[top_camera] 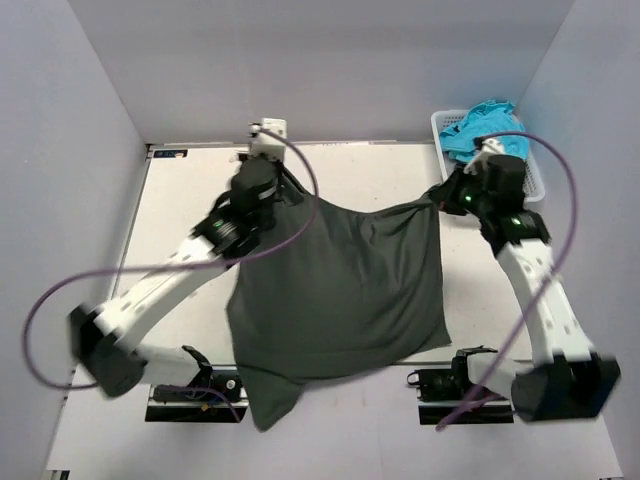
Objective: Fold and stack the t-shirts
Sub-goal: Flatten out the tshirt
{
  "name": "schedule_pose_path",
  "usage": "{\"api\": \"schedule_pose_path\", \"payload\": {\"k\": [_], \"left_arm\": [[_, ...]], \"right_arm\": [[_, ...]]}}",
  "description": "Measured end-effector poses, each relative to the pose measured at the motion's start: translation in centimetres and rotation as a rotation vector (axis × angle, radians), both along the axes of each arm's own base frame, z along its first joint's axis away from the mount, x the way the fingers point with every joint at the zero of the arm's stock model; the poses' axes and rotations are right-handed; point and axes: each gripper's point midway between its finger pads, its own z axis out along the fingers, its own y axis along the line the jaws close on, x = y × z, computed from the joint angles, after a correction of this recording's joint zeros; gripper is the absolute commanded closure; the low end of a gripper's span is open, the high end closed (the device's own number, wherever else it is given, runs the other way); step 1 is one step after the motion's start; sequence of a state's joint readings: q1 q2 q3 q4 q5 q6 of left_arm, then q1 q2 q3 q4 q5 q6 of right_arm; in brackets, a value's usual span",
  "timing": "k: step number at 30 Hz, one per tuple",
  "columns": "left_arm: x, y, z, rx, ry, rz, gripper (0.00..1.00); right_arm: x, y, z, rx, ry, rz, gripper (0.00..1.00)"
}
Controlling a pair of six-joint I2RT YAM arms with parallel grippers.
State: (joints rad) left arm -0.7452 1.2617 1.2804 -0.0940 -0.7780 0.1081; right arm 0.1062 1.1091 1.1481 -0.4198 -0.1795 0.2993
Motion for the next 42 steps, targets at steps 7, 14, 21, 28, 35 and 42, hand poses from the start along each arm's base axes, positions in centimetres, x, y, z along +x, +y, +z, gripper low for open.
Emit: {"api": "schedule_pose_path", "payload": {"k": [7, 14, 21, 28, 35, 42], "left_arm": [[12.8, 5.6, -16.5, 0.154, 0.298, 0.277, 1.00], [27.2, 8.3, -24.1, 0.039, 0.278, 0.310, 0.00], [31.5, 10.5, -26.0, -0.083, 0.292, 0.241, 0.00], [26.0, 9.2, -20.5, -0.157, 0.360, 0.155, 0.00], [11.0, 7.6, -17.8, -0.364, 0.487, 0.084, 0.00], [-3.8, 7.2, -23.4, -0.549, 0.685, 0.024, 0.00]], "right_arm": [[9.4, 0.7, -11.7, -0.046, 0.242, -0.004, 1.00], [24.9, 1.5, -15.9, -0.069, 0.220, -0.054, 0.10], [29.8, 2.5, -15.9, -0.066, 0.148, -0.036, 0.10], [20.1, 5.3, -12.5, -0.098, 0.180, 0.070, 0.10], [9.3, 6.1, -11.4, -0.104, 0.188, 0.112, 0.10], [0.7, 1.9, -18.1, -0.104, 0.403, -0.058, 0.10]]}}
